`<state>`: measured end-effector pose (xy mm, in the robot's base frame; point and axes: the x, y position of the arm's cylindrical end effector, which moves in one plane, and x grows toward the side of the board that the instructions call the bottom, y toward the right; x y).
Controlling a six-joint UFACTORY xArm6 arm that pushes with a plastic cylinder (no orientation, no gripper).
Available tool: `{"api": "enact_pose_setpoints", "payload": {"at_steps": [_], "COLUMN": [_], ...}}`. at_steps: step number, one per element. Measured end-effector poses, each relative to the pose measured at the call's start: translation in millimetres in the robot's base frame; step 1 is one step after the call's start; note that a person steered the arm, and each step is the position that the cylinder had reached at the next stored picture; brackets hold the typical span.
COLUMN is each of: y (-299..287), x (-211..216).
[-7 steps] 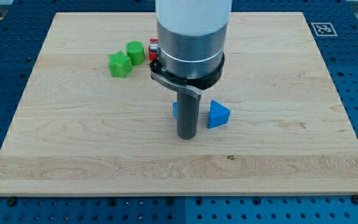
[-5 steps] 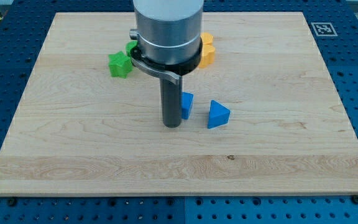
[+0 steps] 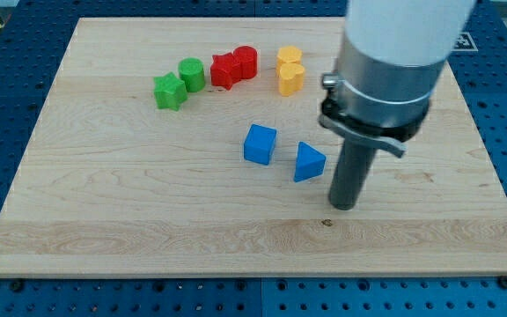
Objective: Nudge the yellow hexagon a bit left
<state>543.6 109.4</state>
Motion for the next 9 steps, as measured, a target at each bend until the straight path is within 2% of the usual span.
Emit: {"api": "enact_pose_setpoints", "payload": {"at_steps": [1,6,9], "y": [25,27,1], "x": [-23,-197,-246]}}
